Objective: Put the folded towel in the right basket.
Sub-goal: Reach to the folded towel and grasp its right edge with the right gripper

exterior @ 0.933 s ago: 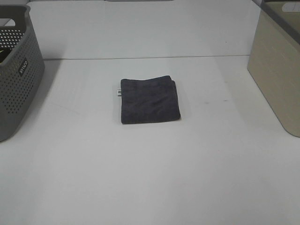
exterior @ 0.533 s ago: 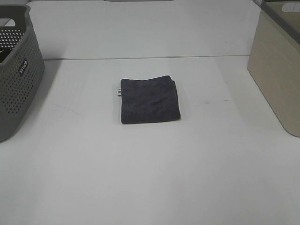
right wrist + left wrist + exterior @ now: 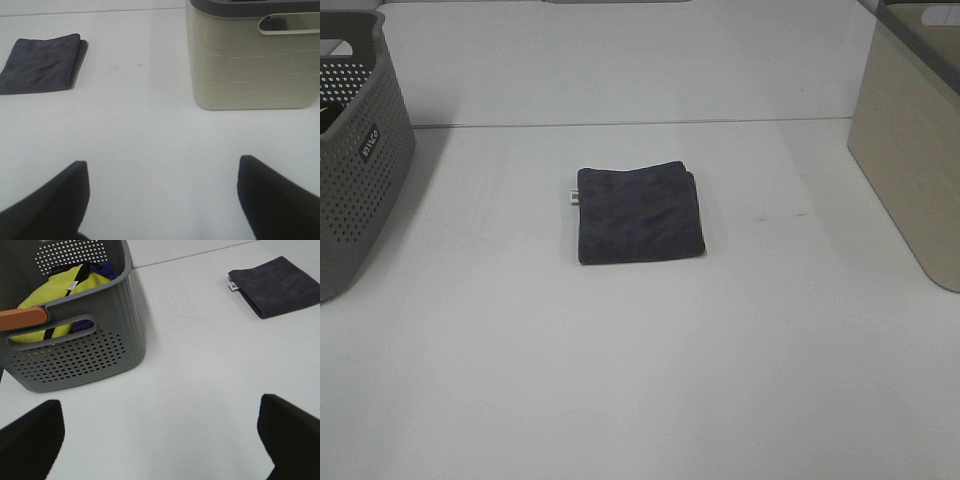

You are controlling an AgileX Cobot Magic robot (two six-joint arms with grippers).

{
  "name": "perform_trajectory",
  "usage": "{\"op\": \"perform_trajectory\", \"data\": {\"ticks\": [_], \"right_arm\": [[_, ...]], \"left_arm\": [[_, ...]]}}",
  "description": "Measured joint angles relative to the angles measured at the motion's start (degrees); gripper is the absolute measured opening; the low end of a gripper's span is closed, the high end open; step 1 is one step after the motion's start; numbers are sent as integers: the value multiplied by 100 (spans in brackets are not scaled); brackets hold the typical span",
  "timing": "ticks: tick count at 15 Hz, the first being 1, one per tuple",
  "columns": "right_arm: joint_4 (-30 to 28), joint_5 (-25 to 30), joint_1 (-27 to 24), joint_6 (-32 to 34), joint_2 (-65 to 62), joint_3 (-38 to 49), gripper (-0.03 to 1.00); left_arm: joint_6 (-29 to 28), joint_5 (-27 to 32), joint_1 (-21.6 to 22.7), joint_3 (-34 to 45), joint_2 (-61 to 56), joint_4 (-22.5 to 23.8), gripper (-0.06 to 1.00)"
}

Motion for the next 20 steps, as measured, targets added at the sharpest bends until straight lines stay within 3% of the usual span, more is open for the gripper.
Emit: {"op": "perform_trajectory", "data": {"ticks": [20], "right_arm": [[0,0,0,0,0,0,76]], "left_arm": [[0,0,0,0,0,0,99]]}}
